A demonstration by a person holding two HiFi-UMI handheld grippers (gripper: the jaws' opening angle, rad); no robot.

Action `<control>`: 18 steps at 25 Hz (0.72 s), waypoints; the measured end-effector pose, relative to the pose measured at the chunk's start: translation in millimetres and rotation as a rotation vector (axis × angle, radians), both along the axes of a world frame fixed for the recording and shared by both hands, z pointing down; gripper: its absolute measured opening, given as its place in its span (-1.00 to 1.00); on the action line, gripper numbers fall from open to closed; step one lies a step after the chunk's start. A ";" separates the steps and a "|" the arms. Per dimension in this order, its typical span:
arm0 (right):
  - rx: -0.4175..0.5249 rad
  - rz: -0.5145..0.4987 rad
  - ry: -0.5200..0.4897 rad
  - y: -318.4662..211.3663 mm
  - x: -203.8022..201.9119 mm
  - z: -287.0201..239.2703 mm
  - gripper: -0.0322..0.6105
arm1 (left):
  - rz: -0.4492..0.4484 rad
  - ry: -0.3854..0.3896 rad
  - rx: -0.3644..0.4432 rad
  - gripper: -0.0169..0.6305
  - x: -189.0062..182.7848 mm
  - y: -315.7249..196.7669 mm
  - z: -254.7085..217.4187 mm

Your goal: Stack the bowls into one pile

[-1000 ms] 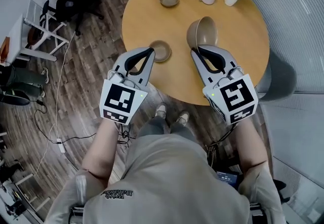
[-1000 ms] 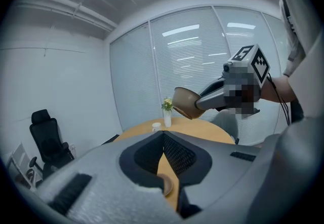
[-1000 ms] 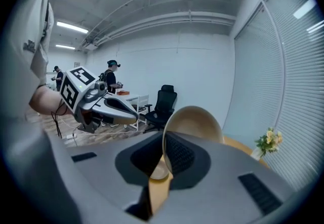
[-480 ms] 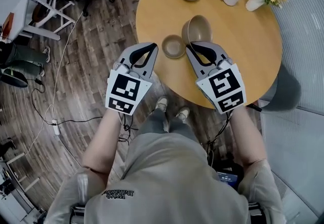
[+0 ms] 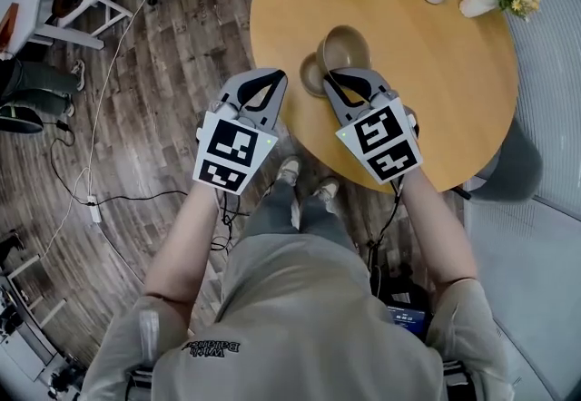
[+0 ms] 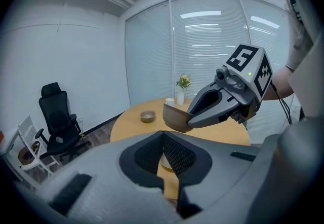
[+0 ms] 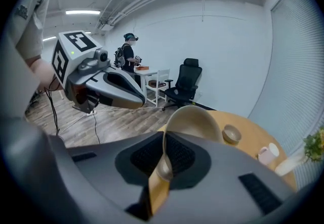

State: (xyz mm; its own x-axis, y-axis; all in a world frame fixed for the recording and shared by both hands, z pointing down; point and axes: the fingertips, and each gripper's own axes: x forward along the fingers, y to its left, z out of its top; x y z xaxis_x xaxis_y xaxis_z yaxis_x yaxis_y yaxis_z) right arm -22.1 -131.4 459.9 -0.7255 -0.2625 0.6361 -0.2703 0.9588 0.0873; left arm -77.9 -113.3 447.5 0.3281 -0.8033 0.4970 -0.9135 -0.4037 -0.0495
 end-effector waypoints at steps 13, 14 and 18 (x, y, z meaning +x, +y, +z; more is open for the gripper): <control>-0.064 -0.065 0.158 4.4 -9.2 86.0 -0.79 | -0.010 0.038 -0.104 -0.89 -3.8 4.2 63.6; -0.068 -0.072 0.170 4.7 -9.5 92.8 -0.79 | -0.011 0.040 -0.111 -0.89 -3.6 3.7 68.5; -0.093 -0.097 0.216 7.4 -12.6 119.8 -0.79 | -0.015 0.041 -0.136 -0.89 -5.1 2.2 87.0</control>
State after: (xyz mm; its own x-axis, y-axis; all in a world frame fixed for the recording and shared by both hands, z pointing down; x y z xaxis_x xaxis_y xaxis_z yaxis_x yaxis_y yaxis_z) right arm -34.7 -124.0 579.7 -0.5891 -0.1315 0.7973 -0.1616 0.9859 0.0432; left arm -83.0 -111.1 534.5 0.3386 -0.7344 0.5882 -0.9197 -0.3904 0.0419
